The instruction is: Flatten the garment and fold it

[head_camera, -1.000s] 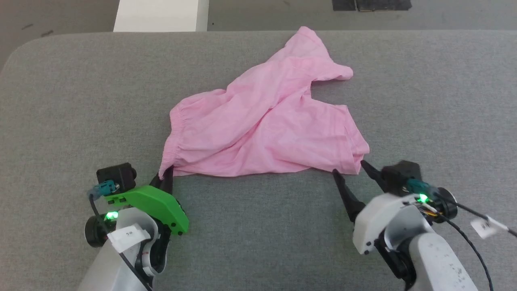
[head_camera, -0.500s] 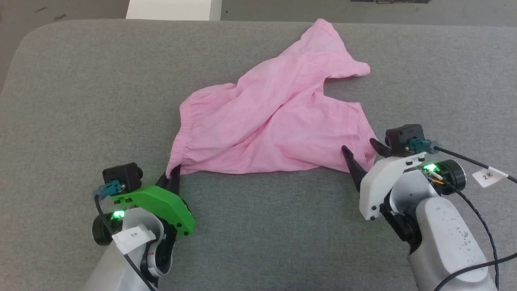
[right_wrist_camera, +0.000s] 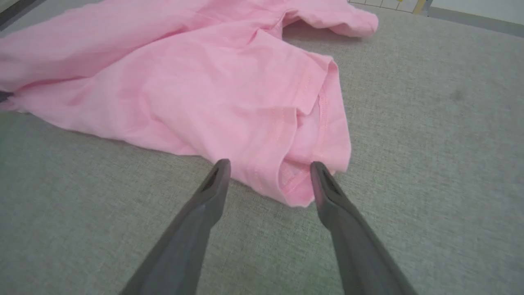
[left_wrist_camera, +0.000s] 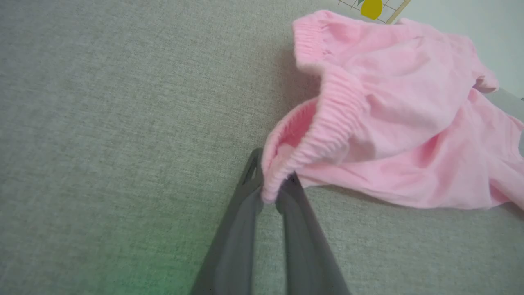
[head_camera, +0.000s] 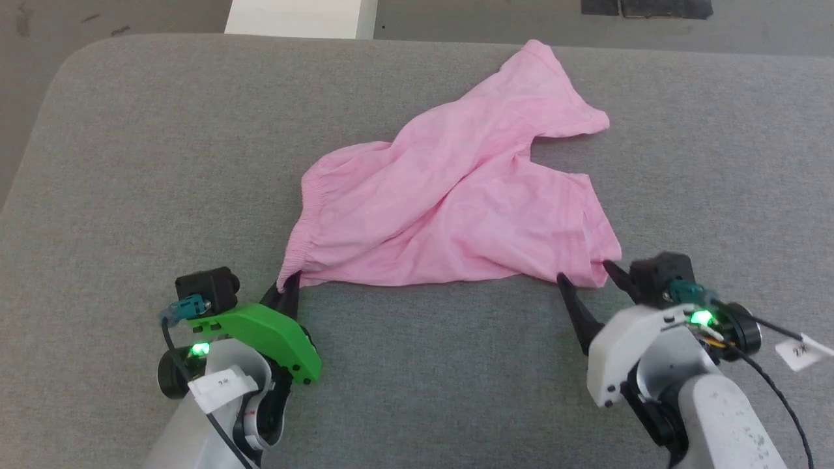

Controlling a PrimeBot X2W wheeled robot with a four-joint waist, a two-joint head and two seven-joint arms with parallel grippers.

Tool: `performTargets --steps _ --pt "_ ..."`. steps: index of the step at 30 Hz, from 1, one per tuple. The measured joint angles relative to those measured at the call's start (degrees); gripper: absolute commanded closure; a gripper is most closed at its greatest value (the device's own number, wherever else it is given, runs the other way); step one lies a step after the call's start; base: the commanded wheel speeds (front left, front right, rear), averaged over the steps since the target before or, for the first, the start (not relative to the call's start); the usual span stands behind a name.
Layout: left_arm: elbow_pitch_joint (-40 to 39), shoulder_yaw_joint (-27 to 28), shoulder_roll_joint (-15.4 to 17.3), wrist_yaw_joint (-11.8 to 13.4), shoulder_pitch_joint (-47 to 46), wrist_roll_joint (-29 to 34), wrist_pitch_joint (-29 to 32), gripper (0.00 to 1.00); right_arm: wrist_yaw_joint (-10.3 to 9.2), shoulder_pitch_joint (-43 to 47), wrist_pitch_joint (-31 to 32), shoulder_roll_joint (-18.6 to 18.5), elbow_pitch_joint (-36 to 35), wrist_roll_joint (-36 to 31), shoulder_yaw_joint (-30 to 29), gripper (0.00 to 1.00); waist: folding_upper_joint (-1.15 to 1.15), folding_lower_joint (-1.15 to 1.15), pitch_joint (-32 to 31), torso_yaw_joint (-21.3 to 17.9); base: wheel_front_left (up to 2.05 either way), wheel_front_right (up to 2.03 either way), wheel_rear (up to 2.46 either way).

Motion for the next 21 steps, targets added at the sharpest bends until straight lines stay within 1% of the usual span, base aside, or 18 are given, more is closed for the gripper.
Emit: performTargets --steps 3,7,9,14,15,16,18,21 --pt "-0.1 0.1 0.1 0.0 0.0 0.0 0.0 1.0 0.0 1.9 0.4 0.0 -1.0 -1.2 -0.7 0.0 0.0 0.0 -0.1 -0.5 0.0 0.0 0.0" --pt "-0.5 0.1 0.2 0.0 0.0 0.0 0.0 1.0 0.0 2.0 1.0 0.0 -0.9 -3.0 -0.2 0.0 0.0 0.0 0.3 -0.8 0.0 0.0 0.0" --pt "-0.7 0.1 0.2 0.0 0.0 0.0 0.0 1.0 0.01 1.1 1.5 -0.1 0.0 -3.5 0.5 0.0 0.0 0.0 0.8 -0.9 0.0 0.0 0.0" --pt "-1.0 0.0 0.2 0.0 -0.7 0.0 0.0 1.0 0.01 -3.0 4.3 -0.7 4.5 -4.1 2.3 0.0 0.0 0.0 2.2 -0.8 0.0 0.0 0.0" --pt "-1.0 -0.1 0.2 0.0 -0.8 -0.1 0.0 1.0 0.01 -3.9 5.4 -0.7 5.5 -3.9 2.2 0.23 0.0 0.0 2.4 -0.8 0.0 0.0 0.0" --pt "-1.0 -0.1 0.2 0.0 -0.9 -0.1 0.0 1.0 0.01 -4.4 6.3 -0.6 5.9 -3.5 2.2 0.64 0.0 0.0 2.5 -0.7 0.0 0.0 0.0" --pt "-0.8 -0.1 0.2 0.0 -0.9 -0.2 -0.4 1.0 0.01 -5.3 8.1 -0.6 6.3 -2.4 2.3 1.0 0.0 0.0 2.4 -0.6 0.0 0.0 0.0" --pt "-0.8 0.0 0.2 0.0 -0.9 -0.5 -0.8 1.0 0.0 -5.1 9.6 -0.7 5.5 0.6 2.5 1.0 0.0 0.0 1.8 -0.5 0.0 0.0 0.0"
